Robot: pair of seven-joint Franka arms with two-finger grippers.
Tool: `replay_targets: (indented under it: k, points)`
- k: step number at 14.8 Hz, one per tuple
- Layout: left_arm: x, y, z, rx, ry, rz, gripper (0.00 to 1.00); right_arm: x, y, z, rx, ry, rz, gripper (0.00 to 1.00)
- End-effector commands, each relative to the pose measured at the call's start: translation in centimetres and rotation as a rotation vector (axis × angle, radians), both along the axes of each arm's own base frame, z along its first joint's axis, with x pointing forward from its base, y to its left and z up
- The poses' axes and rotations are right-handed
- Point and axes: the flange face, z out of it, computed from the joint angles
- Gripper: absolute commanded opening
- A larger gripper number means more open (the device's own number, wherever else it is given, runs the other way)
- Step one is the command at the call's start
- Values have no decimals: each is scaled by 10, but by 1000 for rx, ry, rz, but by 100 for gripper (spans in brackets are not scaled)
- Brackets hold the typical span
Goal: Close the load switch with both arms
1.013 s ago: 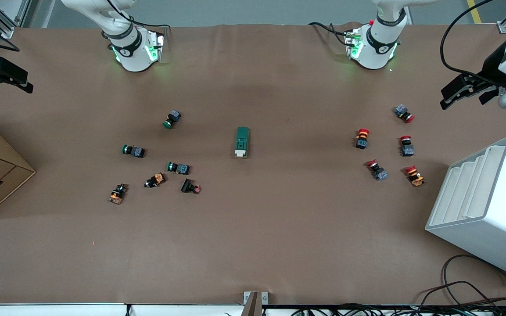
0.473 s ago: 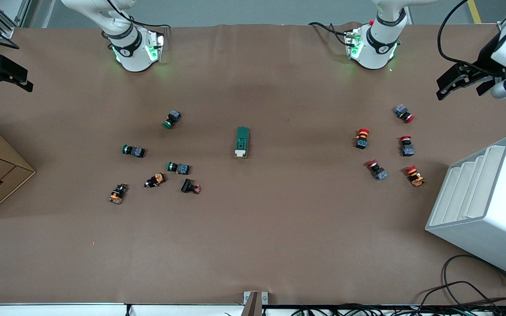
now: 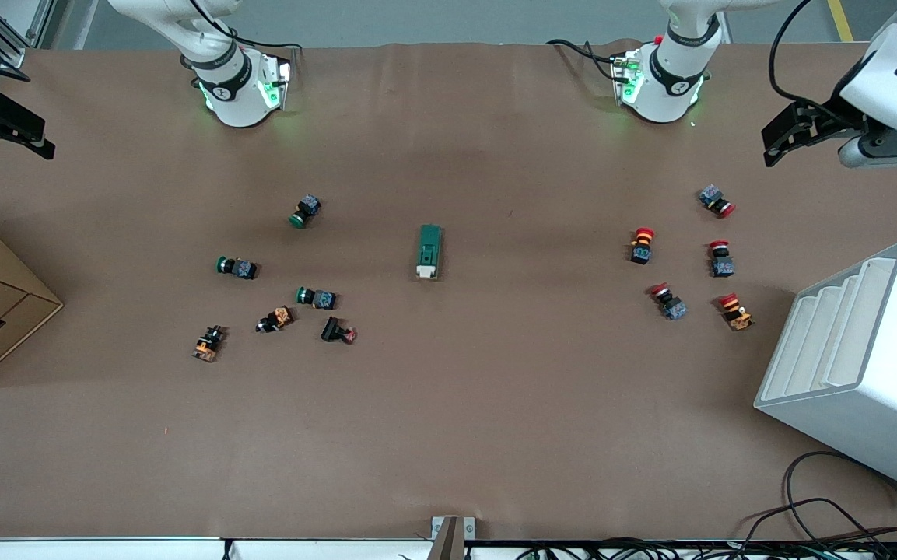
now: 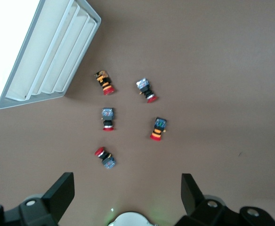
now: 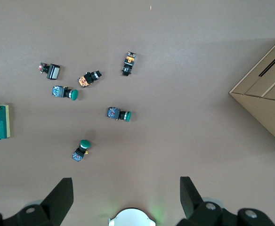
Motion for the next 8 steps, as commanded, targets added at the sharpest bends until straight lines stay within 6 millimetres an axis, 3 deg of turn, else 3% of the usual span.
replay_targets:
  k: [1, 8]
  points:
    - [-4, 17, 11, -5, 8, -3, 100, -7, 0, 5, 8, -13, -2, 100]
    - [9, 10, 13, -52, -1, 39, 100, -8, 0, 4, 10, 2, 5, 100]
